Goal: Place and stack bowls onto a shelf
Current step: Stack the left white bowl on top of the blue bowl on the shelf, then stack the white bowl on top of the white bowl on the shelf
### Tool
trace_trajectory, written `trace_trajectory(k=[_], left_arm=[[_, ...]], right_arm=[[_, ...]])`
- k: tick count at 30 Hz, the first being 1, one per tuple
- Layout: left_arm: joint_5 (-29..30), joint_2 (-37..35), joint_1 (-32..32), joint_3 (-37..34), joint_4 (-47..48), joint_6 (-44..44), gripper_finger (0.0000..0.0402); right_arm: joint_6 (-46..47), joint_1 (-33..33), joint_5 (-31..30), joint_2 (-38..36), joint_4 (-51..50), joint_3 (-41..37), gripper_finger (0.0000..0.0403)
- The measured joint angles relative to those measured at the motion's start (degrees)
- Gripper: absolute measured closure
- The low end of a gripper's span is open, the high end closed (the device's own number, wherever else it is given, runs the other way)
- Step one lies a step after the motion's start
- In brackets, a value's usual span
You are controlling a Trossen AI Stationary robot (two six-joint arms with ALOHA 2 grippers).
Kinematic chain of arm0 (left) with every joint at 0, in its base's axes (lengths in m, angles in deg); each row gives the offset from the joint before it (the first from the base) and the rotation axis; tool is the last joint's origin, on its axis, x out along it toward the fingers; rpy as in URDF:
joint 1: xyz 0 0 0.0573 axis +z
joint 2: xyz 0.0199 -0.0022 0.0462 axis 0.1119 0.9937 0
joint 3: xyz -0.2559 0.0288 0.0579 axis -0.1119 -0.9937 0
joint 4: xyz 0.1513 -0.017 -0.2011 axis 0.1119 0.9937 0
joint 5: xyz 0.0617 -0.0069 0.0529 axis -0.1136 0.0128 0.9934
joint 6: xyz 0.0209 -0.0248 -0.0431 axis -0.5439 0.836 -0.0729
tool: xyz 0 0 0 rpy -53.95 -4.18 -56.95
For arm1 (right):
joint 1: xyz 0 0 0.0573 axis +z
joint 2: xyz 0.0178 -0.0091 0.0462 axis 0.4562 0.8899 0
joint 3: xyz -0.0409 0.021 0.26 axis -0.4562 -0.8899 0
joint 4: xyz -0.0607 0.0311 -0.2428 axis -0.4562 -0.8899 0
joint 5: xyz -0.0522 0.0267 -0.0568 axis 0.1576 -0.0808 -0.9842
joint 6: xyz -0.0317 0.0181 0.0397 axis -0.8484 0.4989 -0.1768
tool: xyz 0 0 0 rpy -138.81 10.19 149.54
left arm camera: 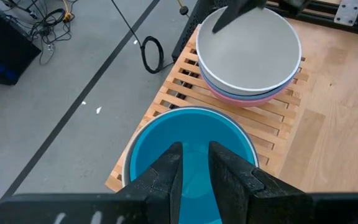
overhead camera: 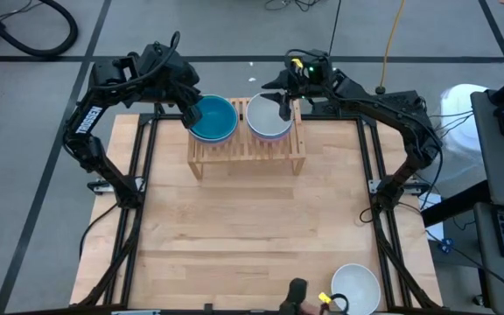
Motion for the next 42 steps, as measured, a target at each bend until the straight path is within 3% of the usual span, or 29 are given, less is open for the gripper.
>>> trace_trajectory(k=[14,20,23,29,37,42], left_arm=[[0.00,0.00,-0.01,-0.01,-0.02,0.09,0.0319],[0.01,0.00,-0.01,-0.01,-0.02,0.08,0.0319],[0.01,0.00,-0.02,0.00,0.00,0.08,0.0319],[0.01,0.00,-0.02,-0.01,0.00,-1.24,0.0319],[0.01,0.00,-0.02,0.00,0.00,-1.37,0.0319],[-0.41,0.00,-0.02,-0.02,0.75,-0.84,0.0319]], right_arm=[[-0.88,-0.22,-0.03,3.04,0.36,0.00,0.0287],[-0.86,0.14,-0.19,-2.59,-0.33,-0.09,0.0287],[-3.58,1.49,-2.12,-8.67,-7.03,-0.02,0.0287],[-12.39,8.40,-14.28,-23.64,-26.70,0.02,0.0287],[-1.29,19.39,-25.98,-36.18,-50.79,0.02,0.0298],[7.30,22.91,-27.18,-38.53,-65.41,0.02,0.0311]])
